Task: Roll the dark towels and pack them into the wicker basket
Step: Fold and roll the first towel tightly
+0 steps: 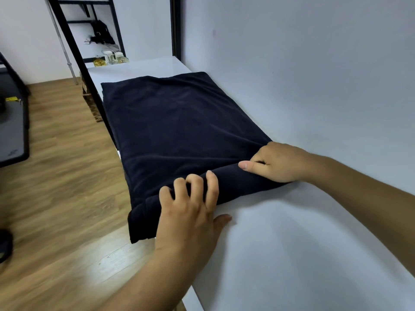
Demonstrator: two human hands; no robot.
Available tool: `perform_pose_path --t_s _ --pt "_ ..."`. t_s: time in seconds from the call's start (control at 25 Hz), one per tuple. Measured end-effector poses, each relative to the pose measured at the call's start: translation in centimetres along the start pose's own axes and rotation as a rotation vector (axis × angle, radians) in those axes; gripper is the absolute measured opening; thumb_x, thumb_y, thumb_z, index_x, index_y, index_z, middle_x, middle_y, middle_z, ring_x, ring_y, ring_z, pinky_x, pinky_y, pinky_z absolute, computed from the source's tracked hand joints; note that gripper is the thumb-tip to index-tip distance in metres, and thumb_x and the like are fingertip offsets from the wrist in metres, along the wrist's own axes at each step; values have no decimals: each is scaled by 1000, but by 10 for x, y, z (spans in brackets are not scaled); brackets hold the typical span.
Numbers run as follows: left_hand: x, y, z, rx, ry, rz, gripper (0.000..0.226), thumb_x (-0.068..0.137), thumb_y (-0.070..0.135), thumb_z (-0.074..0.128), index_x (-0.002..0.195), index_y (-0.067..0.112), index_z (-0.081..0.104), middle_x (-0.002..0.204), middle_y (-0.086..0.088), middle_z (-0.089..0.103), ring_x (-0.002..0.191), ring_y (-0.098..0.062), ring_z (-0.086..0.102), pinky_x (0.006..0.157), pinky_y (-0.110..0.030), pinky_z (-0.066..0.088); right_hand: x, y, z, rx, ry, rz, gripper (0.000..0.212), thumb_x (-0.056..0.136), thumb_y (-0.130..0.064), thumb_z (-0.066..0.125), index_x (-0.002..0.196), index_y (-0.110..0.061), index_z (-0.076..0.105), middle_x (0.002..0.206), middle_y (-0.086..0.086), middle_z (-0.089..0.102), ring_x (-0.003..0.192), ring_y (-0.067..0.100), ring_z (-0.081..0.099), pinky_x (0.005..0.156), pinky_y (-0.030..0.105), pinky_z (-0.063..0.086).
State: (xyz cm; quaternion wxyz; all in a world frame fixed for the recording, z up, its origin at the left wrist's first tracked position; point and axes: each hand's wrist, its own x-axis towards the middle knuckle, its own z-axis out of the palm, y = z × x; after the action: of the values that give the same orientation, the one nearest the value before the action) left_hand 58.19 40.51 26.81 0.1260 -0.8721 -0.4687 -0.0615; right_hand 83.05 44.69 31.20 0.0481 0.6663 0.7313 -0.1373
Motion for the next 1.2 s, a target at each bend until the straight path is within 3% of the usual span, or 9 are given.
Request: perform_pose_path --t_s 0.16,0.24,0.4,0.52,0.68,0.8,0.96,1.12,1.2 --pt "17 -19 4 -36 28 33 87 78 83 43 118 6 52 88 -11 50 69 -27 35 58 -39 27 8 2 -10 198 -45 84 72 82 -81 38 58 -14 32 56 2 29 52 19 29 58 37 29" --pt "28 -27 4 -75 5 96 81 74 83 46 104 8 55 78 -6 46 64 -23 29 54 -36 24 7 1 -7 186 176 98 70 79 -83 38 65 -17 53 60 -3 50 58 19 48 61 37 40" --pt "45 -40 -2 -155 -69 123 61 81 80 27 96 22 40 82 6 40 69 -20 42 57 -33 32 -18 -11 28 -90 721 -285 45 88 -55 57 103 -15 70 103 0 67 94 23 60 83 39 47" --pt "60 -52 -5 -317 -240 135 55 83 81 33 89 26 35 84 10 51 75 -16 52 61 -35 38 -30 -19 56 -133 617 -213 64 83 -61 61 128 -16 58 128 -2 59 116 23 55 103 39 39" --pt "69 -54 -16 -379 -410 123 56 83 81 35 93 27 41 80 11 53 73 -12 54 63 -34 45 -16 -23 52 -204 608 -143 64 82 -70 51 117 -17 60 106 -7 65 93 21 59 87 37 43" --pt "53 -42 -24 -237 -324 78 57 86 79 34 94 23 37 92 8 49 84 -18 49 70 -34 40 -7 -24 33 -275 460 -232 69 75 -81 39 102 -22 61 86 -10 64 75 18 59 70 30 44" --pt "46 -26 -25 19 -174 51 63 86 76 43 109 17 42 106 -5 39 92 -24 34 85 -41 33 -5 -22 13 -118 137 -99 90 52 -104 27 95 -32 58 77 -12 64 75 12 60 71 39 53" --pt "43 -18 -11 -44 29 111 68 70 67 73 100 9 52 87 -9 50 74 -25 33 66 -40 33 -1 -26 -3 109 13 -73 68 62 -82 59 73 -16 55 57 -6 52 56 13 49 57 31 41" --pt "32 -14 -1 -54 90 41 70 71 63 74 104 4 57 86 -12 54 73 -29 43 73 -47 41 1 -27 -10 218 -111 -73 66 69 -74 65 68 -10 48 56 -4 44 53 13 41 56 31 34"
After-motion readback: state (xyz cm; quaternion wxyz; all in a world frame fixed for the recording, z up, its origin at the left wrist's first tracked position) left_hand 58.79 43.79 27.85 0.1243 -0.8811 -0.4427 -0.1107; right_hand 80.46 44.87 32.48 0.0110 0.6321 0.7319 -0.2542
